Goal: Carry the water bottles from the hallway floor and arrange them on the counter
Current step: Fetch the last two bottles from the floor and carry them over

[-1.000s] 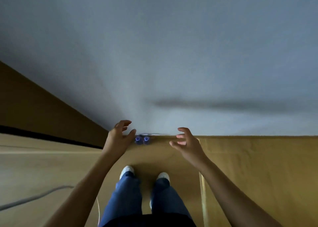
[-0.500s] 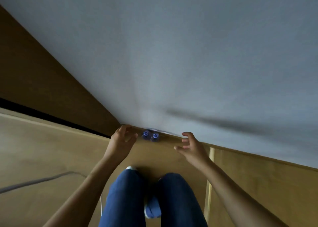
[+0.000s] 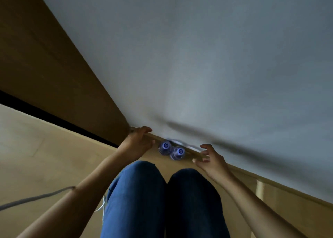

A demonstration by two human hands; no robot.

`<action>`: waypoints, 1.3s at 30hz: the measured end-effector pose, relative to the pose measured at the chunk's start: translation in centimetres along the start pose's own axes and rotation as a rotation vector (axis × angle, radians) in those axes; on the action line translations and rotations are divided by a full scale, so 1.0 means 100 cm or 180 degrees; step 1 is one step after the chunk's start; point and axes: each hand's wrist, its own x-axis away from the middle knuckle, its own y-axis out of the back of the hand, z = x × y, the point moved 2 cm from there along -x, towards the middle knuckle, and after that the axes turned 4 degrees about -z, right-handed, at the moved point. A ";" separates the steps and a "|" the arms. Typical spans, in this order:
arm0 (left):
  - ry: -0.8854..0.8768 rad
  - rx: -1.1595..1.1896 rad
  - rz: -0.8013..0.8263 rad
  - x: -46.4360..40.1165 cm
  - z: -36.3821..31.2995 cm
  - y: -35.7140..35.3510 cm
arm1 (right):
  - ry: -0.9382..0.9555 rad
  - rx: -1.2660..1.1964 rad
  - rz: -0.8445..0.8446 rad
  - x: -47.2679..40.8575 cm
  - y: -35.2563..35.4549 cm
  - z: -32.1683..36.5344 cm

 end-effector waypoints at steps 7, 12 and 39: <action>-0.0374 -0.0185 0.0404 -0.072 0.081 -0.088 | 0.0188 -0.0031 0.0127 -0.103 -0.078 -0.087; -0.0643 -0.0226 0.0541 -0.098 0.112 -0.134 | 0.0484 0.0145 0.0082 -0.144 -0.117 -0.134; -0.0640 0.0667 0.0040 -0.107 0.163 -0.201 | 0.1070 -0.0507 -0.0253 -0.164 -0.162 -0.133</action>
